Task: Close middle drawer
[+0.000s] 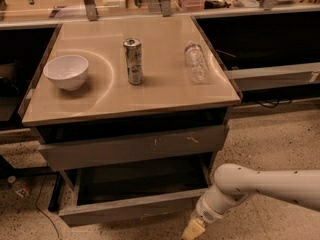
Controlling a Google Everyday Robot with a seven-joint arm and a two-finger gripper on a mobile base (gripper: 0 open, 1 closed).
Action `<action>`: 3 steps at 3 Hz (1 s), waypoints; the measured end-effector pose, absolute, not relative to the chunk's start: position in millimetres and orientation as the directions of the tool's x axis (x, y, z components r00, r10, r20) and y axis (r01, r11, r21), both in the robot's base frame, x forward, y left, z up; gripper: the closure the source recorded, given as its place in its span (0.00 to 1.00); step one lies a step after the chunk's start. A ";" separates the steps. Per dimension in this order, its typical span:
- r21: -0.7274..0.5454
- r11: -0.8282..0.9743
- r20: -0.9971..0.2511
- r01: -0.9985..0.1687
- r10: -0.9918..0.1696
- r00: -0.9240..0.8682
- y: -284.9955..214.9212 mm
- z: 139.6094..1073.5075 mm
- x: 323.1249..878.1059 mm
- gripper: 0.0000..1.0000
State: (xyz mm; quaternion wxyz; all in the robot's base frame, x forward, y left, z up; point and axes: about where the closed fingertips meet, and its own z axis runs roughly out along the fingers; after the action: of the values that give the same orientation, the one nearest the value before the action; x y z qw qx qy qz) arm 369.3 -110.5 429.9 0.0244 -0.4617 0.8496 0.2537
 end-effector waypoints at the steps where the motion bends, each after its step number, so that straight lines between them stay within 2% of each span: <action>1: 0.409 0.445 -0.276 -0.797 -0.772 -0.572 -110.5 429.9 369.3 0.65; 2: 0.391 0.446 -0.289 -0.805 -0.771 -0.567 -110.4 429.9 379.3 0.88; 3: 0.357 0.448 -0.292 -0.819 -0.780 -0.554 -111.8 430.0 398.7 1.00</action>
Offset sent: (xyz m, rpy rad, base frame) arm 0.0250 -0.0012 0.0019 0.0002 -0.0562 -0.0066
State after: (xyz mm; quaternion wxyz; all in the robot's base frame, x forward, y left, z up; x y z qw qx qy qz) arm 398.7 -111.8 430.0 0.0424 -0.4705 0.8498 0.2338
